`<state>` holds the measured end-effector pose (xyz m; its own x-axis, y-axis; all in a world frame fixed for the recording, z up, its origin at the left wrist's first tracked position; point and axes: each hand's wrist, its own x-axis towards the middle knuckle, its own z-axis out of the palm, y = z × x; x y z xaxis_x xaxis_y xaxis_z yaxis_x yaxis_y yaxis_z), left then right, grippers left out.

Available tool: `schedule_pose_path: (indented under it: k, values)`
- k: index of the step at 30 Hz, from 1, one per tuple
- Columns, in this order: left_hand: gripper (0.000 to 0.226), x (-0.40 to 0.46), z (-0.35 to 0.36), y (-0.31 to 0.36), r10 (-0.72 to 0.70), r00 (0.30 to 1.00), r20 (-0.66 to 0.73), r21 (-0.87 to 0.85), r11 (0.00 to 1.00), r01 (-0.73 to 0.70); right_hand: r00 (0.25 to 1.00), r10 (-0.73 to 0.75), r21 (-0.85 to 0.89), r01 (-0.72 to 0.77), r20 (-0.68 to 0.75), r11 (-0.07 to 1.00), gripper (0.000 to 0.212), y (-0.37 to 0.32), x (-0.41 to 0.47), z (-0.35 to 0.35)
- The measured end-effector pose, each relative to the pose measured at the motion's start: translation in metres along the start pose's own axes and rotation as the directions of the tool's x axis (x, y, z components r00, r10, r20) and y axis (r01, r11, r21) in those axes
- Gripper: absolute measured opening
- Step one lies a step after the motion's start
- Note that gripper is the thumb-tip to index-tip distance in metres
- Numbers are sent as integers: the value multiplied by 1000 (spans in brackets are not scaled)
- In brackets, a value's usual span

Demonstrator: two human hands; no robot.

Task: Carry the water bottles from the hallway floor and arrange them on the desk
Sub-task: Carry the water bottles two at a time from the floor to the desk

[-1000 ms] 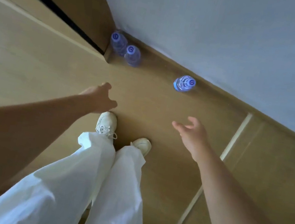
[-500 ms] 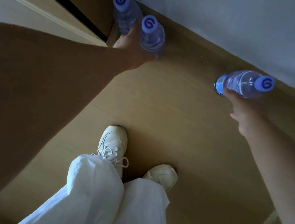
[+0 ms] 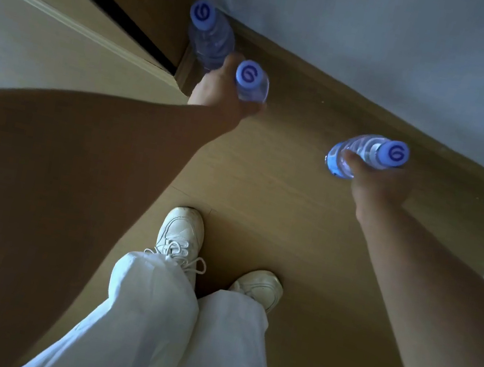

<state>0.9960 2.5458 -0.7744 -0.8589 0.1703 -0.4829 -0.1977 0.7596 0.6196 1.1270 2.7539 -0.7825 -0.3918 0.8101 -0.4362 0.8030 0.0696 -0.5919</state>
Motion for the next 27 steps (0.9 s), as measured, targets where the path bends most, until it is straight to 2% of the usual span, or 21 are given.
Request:
schedule_pose_path:
  k: [4, 9, 13, 15, 17, 20, 22, 25, 27]
  values:
    - [60, -41, -29, 17, 9, 998, 61, 56, 998, -13, 988, -83, -71, 92, 129, 993, 42, -24, -35, -20]
    - [53, -121, -82, 42, -26, 991, 133, 9, 1000, 25, 984, -56, -21, 60, 171, 998, 42, -72, -105, -68]
    - [51, -207, -125, 72, -147, 986, 80, -58, 987, 151, 951, -153, -43, 171, 268, 984, 59, -110, -183, -124]
    - [53, -255, -153, 94, -221, 975, 31, -125, 967, 223, 928, -205, -28, 224, 310, 974, 53, -135, -226, -159]
    - [55, -306, -184, 116, -281, 960, -13, -238, 933, 270, 889, -278, -16, 304, 364, 952, 41, -162, -271, -195]
    - [49, -380, -233, 147, -273, 960, -67, -367, 901, 230, 812, -400, 61, 415, 425, 908, 33, -202, -336, -250]
    - [46, -421, -268, 165, -239, 962, -135, -446, 882, 156, 749, -513, 97, 525, 418, 845, 37, -229, -378, -281]
    - [44, -471, -321, 187, -226, 941, -252, -584, 811, 39, 654, -602, 139, 616, 458, 775, 47, -273, -437, -313]
    - [48, -498, -358, 194, -233, 921, -311, -661, 750, -34, 550, -661, 196, 674, 512, 712, 53, -304, -473, -327]
